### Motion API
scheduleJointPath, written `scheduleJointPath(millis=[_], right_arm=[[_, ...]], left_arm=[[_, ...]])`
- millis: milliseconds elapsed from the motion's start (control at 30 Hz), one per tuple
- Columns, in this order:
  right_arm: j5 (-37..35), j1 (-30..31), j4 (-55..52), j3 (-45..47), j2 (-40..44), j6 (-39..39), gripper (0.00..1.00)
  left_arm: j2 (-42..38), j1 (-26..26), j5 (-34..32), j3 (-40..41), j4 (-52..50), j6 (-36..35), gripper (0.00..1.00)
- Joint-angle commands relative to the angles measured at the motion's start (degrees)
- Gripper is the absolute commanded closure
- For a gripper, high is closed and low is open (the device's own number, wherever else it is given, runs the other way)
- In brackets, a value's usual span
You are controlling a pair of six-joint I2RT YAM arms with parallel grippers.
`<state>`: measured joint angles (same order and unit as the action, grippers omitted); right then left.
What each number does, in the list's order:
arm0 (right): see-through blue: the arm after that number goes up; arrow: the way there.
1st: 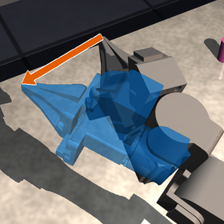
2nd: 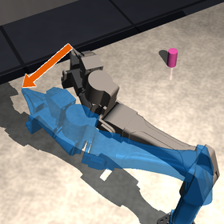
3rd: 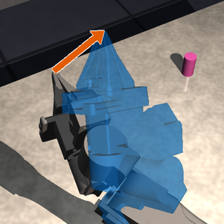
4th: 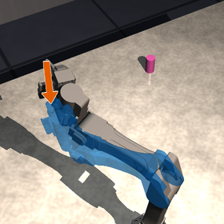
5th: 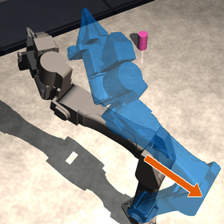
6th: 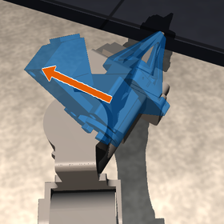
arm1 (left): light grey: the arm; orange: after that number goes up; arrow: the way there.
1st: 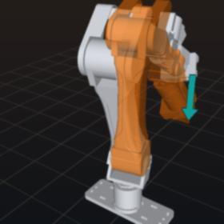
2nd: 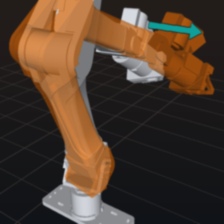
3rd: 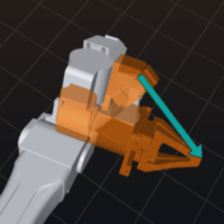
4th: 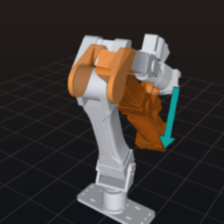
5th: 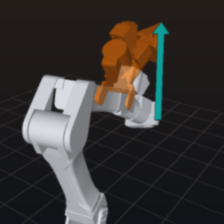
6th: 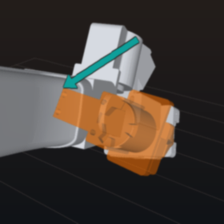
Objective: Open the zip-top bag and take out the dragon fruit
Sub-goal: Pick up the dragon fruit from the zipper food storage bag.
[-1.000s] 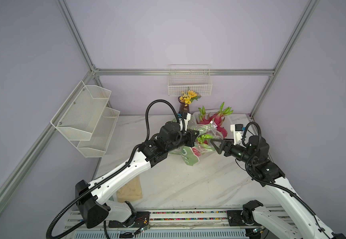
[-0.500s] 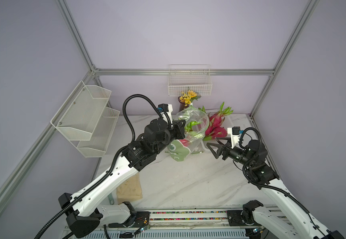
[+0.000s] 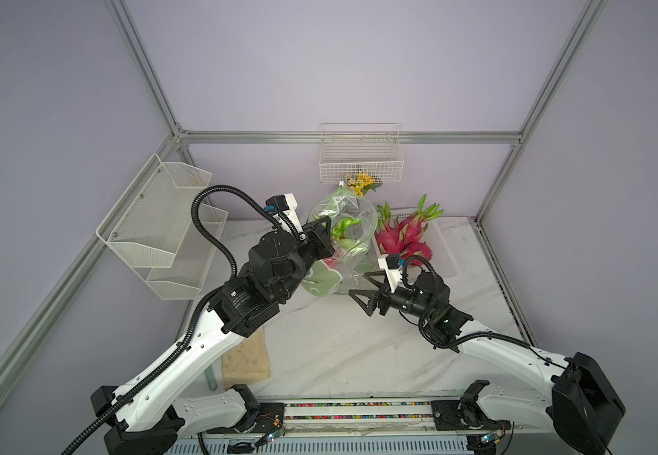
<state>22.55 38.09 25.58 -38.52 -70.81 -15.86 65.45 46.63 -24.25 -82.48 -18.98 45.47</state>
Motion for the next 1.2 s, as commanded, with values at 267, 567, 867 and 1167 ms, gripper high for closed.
scheduleJointPath(millis=[267,567,867,1167], right_arm=[[-10.36,5.58,13.45,-2.14,-5.73,4.37,0.03],[-7.66,5.60,14.42,-2.96,-7.42,5.92,0.36],[-6.61,5.60,14.54,-1.19,-9.09,6.08,1.00],[-7.17,5.67,15.91,1.28,-14.18,3.59,1.00]], left_arm=[[-1.91,0.11,-2.18,0.30,6.06,2.25,1.00],[-1.60,0.10,-1.55,0.47,6.39,3.03,1.00],[-2.04,0.05,-2.13,-0.61,6.67,1.87,1.00],[-0.02,0.04,-1.64,-8.33,6.20,-2.67,1.00]])
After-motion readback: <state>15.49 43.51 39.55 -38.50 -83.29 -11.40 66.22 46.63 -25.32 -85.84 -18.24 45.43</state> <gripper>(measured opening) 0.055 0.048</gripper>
